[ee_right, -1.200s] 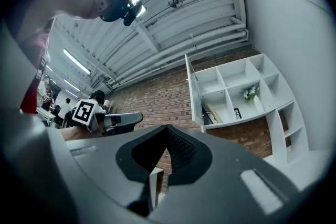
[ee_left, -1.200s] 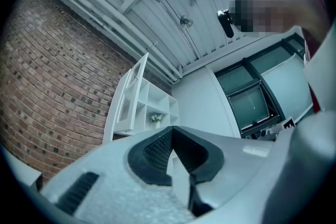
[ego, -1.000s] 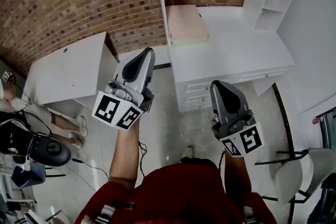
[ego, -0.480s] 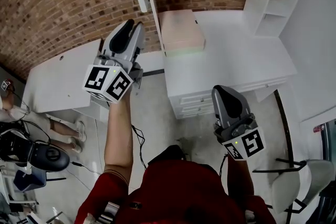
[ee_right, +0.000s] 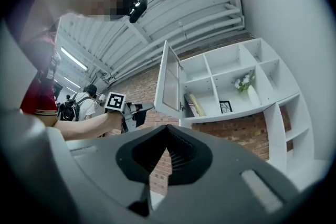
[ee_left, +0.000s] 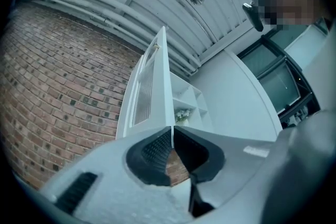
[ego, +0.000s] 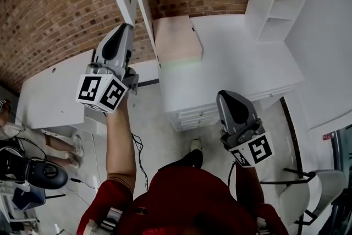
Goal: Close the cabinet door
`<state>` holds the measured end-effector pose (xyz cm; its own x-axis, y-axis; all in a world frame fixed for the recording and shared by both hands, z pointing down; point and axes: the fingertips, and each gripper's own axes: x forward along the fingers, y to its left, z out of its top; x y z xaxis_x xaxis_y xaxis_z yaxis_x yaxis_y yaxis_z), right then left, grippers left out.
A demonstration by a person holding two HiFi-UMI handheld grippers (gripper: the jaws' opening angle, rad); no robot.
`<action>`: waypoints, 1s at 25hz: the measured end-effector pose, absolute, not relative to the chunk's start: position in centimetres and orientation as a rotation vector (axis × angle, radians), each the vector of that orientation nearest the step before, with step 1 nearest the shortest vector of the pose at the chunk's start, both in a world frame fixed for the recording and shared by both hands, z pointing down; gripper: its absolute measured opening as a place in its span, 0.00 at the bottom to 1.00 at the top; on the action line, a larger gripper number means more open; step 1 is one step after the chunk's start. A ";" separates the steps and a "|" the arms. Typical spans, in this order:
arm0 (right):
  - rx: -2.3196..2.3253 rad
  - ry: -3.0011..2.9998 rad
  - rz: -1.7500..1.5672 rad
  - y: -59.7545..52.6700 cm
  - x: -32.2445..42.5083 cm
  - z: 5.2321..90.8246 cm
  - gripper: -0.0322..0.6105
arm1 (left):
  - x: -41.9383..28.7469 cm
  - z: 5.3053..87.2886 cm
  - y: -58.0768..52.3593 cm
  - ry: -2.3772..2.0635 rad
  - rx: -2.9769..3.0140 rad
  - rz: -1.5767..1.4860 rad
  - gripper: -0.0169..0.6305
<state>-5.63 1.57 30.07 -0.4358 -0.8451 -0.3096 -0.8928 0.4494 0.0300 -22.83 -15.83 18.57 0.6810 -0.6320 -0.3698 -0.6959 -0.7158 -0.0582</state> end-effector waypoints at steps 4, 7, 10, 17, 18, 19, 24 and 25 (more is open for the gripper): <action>-1.512 2.452 0.291 -1.5 -3.8 29.9 0.07 | -22.1 18.7 -15.9 1.094 -2.673 0.502 0.03; -1.515 2.465 0.303 -3.9 -2.6 29.4 0.07 | -20.4 18.5 -15.8 1.079 -2.661 0.491 0.03; -1.509 2.476 0.308 -6.4 -1.6 29.2 0.07 | -18.3 18.4 -15.8 1.043 -2.653 0.487 0.03; -1.499 2.488 0.319 -11.4 0.2 29.3 0.07 | -13.7 18.7 -16.5 0.949 -2.649 0.479 0.03; -1.499 2.486 0.324 -12.0 0.6 29.3 0.07 | -13.1 18.7 -16.7 0.938 -2.650 0.482 0.03; -1.501 2.483 0.330 -12.5 1.0 29.2 0.07 | -12.5 18.7 -16.9 0.929 -2.651 0.484 0.03; -1.514 2.465 0.339 -14.4 3.2 29.1 0.07 | -9.6 18.5 -17.8 0.887 -2.660 0.485 0.03; -1.512 2.465 0.334 -14.7 3.5 29.3 0.07 | -9.1 18.6 -18.0 0.885 -2.663 0.484 0.03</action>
<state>3.48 -14.68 29.25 -0.4412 -0.8417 -0.3112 -0.8942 0.4416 0.0734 -9.10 -18.02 18.56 0.7545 -0.5198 -0.4008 -0.6180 -0.7682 -0.1672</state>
